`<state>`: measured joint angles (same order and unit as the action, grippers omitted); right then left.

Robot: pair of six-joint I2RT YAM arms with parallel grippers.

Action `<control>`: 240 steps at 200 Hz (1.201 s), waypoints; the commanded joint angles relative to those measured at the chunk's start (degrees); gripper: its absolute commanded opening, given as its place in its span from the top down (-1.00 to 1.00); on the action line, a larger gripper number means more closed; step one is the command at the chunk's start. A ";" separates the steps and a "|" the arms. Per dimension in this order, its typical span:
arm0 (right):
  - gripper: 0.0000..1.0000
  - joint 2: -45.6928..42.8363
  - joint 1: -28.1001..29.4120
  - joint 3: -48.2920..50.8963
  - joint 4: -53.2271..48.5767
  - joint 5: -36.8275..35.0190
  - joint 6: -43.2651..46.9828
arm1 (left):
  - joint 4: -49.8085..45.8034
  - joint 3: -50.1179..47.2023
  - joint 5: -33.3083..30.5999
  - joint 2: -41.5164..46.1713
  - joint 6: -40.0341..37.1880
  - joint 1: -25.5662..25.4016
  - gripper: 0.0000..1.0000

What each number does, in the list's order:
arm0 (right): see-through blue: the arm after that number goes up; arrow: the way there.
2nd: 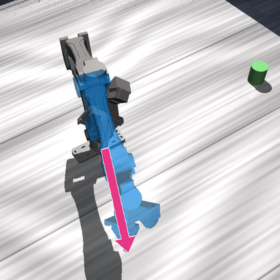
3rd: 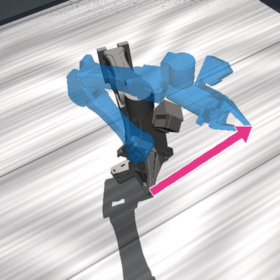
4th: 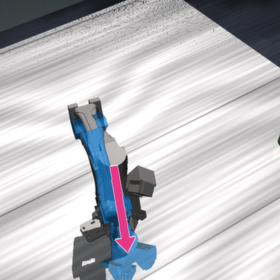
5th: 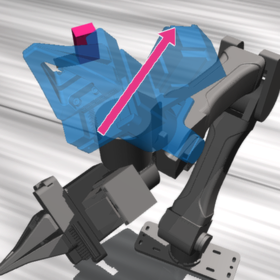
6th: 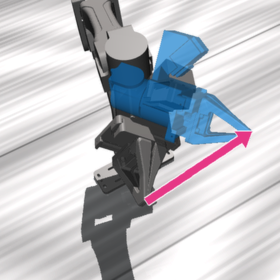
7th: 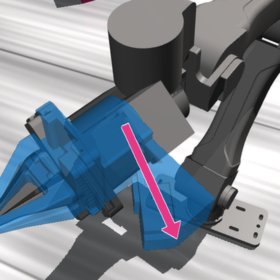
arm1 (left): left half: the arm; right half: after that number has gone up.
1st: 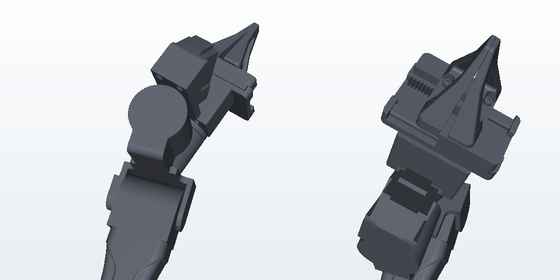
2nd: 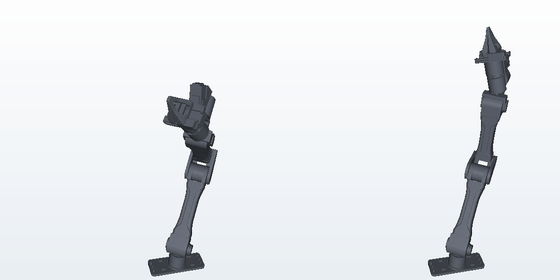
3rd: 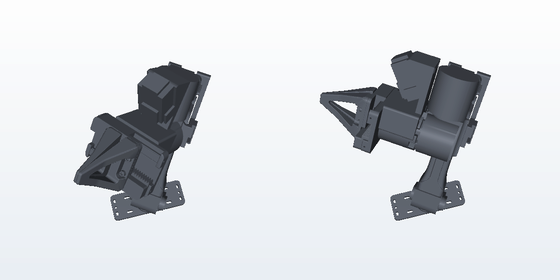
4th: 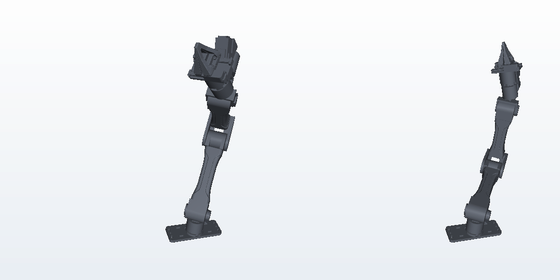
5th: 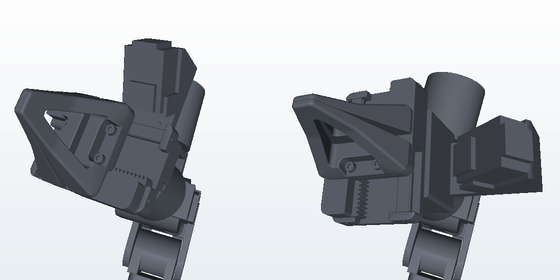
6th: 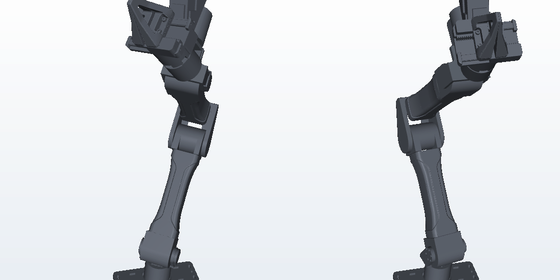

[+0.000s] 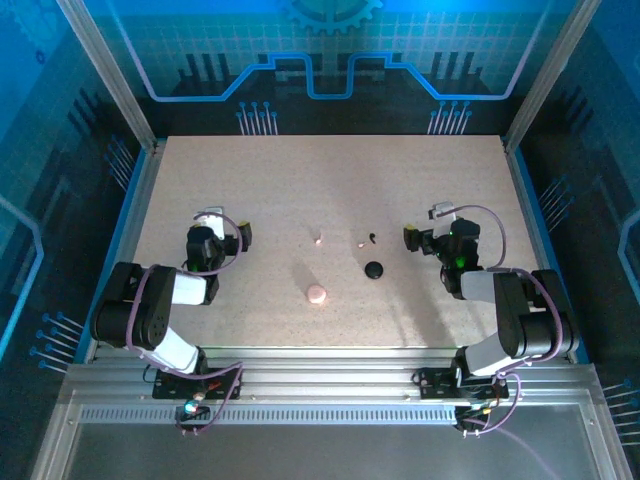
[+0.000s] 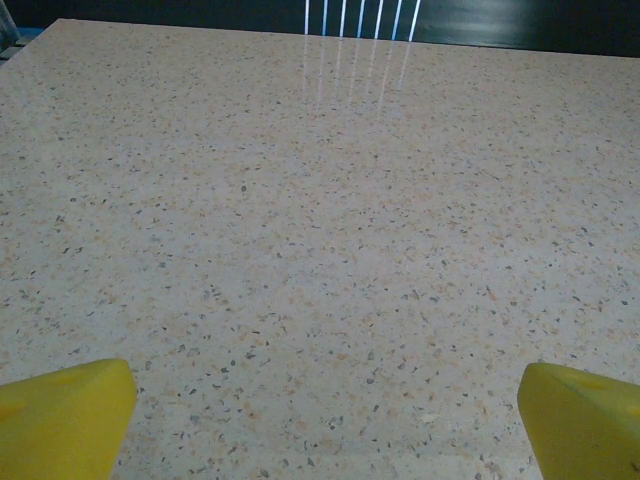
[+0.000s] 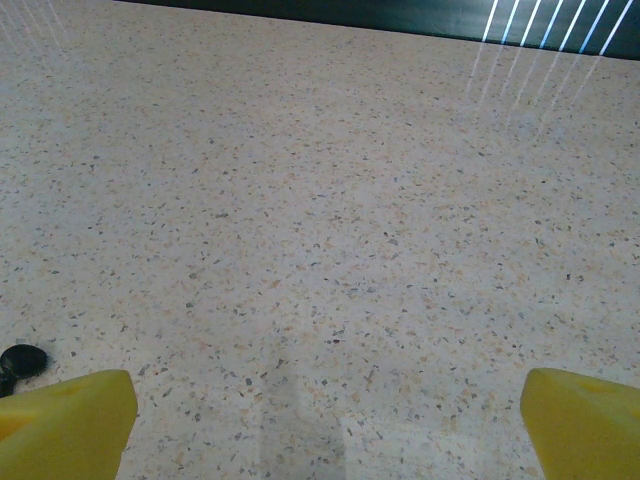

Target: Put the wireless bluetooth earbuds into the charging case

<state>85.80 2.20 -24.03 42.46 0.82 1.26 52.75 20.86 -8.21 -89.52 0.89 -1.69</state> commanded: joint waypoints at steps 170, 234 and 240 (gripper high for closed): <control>-0.99 -20.93 2.52 -19.51 -51.70 5.30 -12.14 | -43.84 17.93 -8.26 19.78 4.42 -7.08 -0.74; -0.99 -25.70 13.78 -23.82 -75.95 6.07 -16.19 | -66.24 29.39 -8.70 18.06 13.53 -14.76 -0.62; -0.99 -26.60 15.60 -23.63 -77.40 5.52 -17.47 | -68.54 30.38 -9.31 17.50 14.43 -15.07 -0.62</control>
<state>62.83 12.49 -48.80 -22.13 5.08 -12.14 -0.80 47.77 -16.32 -69.84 9.32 -16.03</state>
